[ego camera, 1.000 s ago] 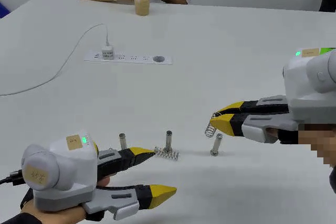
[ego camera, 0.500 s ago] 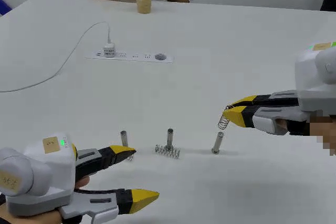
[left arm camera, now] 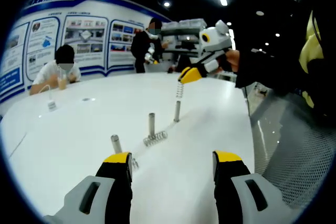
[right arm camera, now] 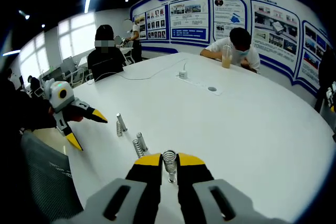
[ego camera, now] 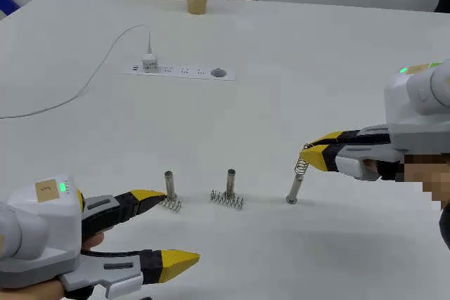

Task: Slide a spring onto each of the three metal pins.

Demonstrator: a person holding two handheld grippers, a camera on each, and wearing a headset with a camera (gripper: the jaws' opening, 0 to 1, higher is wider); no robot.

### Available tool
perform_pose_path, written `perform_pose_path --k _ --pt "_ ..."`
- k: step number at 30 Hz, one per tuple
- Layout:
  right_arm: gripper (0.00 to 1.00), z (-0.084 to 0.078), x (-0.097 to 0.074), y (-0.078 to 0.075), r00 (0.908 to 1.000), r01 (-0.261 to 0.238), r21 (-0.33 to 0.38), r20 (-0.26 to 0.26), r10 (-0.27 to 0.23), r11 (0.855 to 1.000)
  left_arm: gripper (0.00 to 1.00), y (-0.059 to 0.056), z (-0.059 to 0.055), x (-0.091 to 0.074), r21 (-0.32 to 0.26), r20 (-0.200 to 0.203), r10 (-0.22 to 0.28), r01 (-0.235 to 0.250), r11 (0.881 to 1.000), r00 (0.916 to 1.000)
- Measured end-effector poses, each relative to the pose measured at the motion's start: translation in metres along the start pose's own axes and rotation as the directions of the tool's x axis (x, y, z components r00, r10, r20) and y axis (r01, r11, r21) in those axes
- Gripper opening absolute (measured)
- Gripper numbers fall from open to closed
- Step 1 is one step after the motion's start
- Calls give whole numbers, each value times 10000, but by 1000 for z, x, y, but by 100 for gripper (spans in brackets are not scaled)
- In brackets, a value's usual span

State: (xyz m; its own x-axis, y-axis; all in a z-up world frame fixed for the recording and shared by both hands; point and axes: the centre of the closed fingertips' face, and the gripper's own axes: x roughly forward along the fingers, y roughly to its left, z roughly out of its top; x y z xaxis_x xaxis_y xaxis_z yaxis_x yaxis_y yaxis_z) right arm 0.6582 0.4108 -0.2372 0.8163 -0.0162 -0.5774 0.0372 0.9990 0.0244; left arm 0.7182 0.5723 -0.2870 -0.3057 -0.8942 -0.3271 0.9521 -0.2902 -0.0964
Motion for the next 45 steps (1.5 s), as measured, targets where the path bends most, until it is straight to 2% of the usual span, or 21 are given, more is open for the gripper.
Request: perform_pose_path --k 17,45 --pt "12 -11 7 -4 9998 23 110 -195 -21 9999 63 11 -2 -10 -147 23 407 -407 9991 9992" --pt "12 -42 33 -8 9969 -72 269 -787 93 9996 63 14 -1 -11 -196 -16 434 -434 9989 9991"
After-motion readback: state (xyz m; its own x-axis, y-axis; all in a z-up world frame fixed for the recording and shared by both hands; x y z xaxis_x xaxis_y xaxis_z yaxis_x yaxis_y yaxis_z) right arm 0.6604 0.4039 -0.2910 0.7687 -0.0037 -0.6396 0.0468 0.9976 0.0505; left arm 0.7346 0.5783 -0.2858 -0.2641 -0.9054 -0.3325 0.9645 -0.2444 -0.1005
